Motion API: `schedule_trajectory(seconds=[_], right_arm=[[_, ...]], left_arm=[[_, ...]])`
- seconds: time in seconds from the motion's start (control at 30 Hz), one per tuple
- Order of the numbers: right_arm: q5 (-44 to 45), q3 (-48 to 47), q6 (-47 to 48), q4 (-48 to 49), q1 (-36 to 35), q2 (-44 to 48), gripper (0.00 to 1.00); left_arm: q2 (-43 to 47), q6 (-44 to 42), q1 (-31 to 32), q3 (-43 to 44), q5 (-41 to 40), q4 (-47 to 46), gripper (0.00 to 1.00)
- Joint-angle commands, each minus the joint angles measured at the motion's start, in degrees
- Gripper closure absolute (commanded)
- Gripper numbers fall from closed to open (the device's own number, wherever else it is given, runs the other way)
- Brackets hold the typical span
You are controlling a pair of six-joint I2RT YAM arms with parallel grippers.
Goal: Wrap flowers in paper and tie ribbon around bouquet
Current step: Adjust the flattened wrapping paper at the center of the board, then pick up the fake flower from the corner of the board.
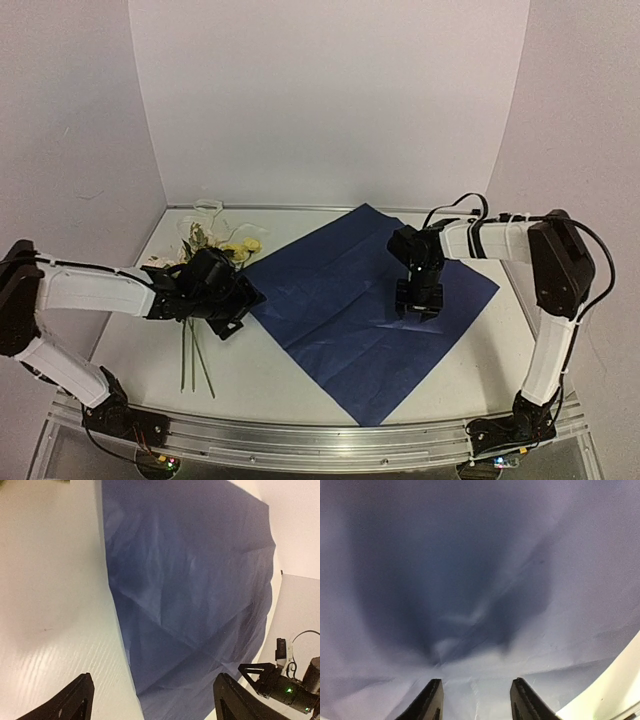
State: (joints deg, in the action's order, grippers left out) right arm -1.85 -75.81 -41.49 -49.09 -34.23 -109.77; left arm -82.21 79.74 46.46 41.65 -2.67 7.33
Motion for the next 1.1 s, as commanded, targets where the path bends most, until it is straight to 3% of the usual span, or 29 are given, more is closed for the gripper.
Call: schedule_trajectory(seconds=[0.0, 0.13, 0.27, 0.47, 0.77, 1.07], right_arm=[[-3.76, -1.15, -1.04, 3.89, -0.52, 8.95, 0.39], [-6.27, 0.82, -1.89, 9.73, -0.61, 13.71, 0.17], [-5.97, 2.98, -1.31, 12.56, -0.65, 16.85, 0.08], [-6.65, 4.13, 0.26, 14.3, -0.66, 18.51, 0.05], [-9.24, 4.96, 0.46, 16.09, -0.62, 17.88, 0.05], [-9.49, 7.75, 0.13, 17.87, -0.63, 16.95, 0.05]], left_arm=[[9.57, -7.84, -3.31, 4.03, -9.83, 16.54, 0.09], [15.11, -11.71, -9.41, 4.14, -14.38, 27.45, 0.02], [19.8, -18.79, -16.4, 1.88, -15.36, 27.89, 0.0], [12.06, -30.89, -22.07, 2.13, -9.26, 22.29, 0.0], [0.96, -35.99, -22.61, 3.75, -7.18, 16.86, 0.05], [-7.96, -36.31, -22.82, 4.13, -5.18, 11.38, 0.28]])
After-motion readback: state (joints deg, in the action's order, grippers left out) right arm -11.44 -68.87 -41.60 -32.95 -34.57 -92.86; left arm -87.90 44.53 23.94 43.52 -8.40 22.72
